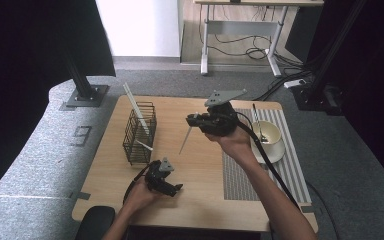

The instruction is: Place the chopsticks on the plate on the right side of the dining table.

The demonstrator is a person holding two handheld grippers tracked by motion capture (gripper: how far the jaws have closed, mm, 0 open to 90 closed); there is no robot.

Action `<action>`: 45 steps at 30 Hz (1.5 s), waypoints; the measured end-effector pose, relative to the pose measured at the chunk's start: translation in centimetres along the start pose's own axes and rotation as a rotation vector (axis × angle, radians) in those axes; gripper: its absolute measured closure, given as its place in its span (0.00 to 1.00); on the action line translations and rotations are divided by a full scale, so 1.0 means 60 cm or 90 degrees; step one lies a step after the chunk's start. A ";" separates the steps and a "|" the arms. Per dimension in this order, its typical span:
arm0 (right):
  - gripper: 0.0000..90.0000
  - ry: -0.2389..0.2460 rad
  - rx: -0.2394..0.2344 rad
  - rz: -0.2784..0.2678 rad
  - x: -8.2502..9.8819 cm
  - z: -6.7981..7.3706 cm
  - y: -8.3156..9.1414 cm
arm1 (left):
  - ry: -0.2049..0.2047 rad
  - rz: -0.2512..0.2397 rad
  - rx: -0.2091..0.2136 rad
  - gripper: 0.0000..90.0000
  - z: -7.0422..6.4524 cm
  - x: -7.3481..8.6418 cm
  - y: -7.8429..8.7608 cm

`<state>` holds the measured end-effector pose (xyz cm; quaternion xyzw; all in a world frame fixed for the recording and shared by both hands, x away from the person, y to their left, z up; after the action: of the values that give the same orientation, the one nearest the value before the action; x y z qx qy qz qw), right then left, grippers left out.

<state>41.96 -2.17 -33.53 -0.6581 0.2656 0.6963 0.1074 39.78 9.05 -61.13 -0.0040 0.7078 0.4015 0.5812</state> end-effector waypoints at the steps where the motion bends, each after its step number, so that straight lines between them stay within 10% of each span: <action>1: 0.92 -0.002 -0.001 0.002 0.004 0.000 0.002 | -0.003 -0.007 0.006 0.07 -0.001 -0.004 0.003; 13: 0.92 -0.008 -0.020 0.034 0.060 0.025 0.016 | -0.020 -0.112 0.054 0.29 -0.024 -0.067 0.025; 36: 0.91 -0.037 -0.060 0.065 0.119 0.060 -0.007 | -0.078 -0.166 0.118 0.95 -0.061 -0.095 0.037; 40: 0.70 -0.041 -0.040 0.072 0.126 0.051 -0.008 | -0.072 -0.172 0.130 0.96 -0.064 -0.097 0.039; 45: 0.34 -0.001 0.061 0.098 0.145 0.034 -0.020 | -0.071 -0.157 0.138 0.96 -0.067 -0.096 0.038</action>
<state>39.85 -1.87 -42.27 -0.6296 0.3482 0.6893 0.0850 37.28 5.64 -55.11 -0.0061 0.7078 0.2478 0.6615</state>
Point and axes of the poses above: each handheld gripper's, and its own axes: y roughly backward along the jaws, x roughly out of its underside, z roughly to its left, the point moved 9 cm from there along -y, roughly forward along the jaws, and after that the axes turned 14 degrees about -z, right-handed, at the moved point
